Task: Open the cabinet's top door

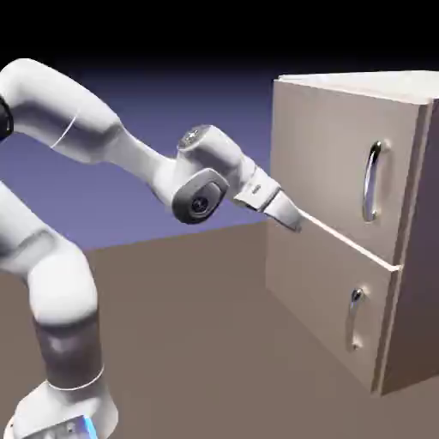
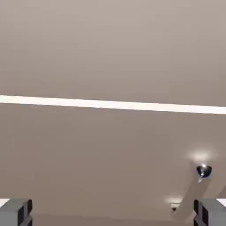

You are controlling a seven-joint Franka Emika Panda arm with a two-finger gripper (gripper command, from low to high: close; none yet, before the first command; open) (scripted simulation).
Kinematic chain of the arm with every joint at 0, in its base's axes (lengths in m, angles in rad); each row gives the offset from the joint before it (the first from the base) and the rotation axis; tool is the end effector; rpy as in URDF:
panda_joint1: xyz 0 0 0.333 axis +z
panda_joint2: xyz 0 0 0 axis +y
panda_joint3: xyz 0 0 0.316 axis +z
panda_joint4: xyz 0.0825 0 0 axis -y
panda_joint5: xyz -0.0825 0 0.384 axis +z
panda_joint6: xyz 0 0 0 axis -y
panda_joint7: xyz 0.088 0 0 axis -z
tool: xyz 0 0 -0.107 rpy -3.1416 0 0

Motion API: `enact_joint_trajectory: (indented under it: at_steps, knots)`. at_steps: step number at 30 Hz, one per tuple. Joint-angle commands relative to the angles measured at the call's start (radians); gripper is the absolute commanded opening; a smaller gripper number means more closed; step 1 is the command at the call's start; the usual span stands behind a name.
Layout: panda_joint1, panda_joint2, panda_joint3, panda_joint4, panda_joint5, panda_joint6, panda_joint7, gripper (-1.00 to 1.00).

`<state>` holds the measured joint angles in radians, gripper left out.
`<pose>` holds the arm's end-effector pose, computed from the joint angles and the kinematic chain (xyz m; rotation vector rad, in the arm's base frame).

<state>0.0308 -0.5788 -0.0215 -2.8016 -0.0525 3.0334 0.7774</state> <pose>0.3896 0.0074 0.4652 -2.4782 0.9326 -1.0567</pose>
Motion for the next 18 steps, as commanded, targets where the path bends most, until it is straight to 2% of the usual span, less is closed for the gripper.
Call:
enact_joint_trajectory:
  at_steps: [1, 18]
  knots:
    - [0.016, -0.007, -0.018, 0.007, -0.044, -0.003, 0.03, 1.0]
    - [0.281, -0.131, -0.321, 0.125, -0.783, -0.054, 0.543, 1.0]
